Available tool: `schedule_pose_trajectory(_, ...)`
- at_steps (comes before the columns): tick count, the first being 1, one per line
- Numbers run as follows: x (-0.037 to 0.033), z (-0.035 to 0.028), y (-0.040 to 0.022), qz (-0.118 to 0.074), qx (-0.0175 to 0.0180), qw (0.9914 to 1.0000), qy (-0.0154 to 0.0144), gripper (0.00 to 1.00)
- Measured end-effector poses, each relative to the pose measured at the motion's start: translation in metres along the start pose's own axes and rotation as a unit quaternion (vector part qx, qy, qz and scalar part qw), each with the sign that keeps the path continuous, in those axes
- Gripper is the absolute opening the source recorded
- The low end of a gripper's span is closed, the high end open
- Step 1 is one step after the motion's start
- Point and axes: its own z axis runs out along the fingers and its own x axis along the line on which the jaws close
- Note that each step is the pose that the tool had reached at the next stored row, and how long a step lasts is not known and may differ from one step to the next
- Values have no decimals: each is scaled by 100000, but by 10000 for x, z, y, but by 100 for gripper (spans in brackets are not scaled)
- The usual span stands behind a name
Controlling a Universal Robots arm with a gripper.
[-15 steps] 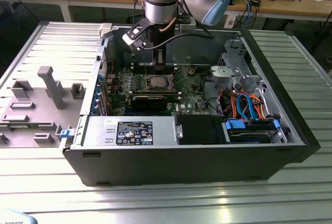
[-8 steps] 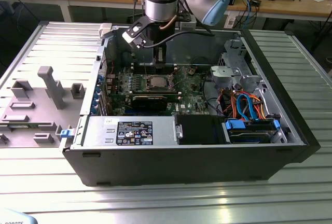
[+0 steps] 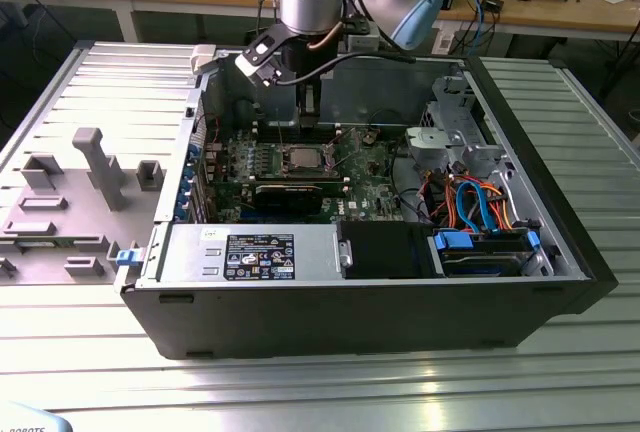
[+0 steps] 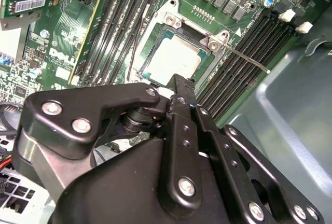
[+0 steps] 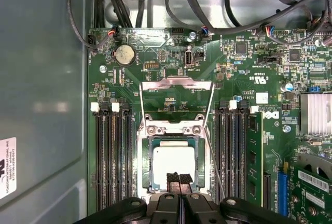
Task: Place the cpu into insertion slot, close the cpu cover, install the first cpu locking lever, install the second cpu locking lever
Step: 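Close the cpu cover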
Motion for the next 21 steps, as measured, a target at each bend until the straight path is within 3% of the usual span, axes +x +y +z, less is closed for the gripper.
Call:
schedule_pose_trajectory(14,-1,-77,1,0,7,100000,-112,11)
schedule_pose_trajectory(21,-2,-159,3,-3,7,100000,-204,11)
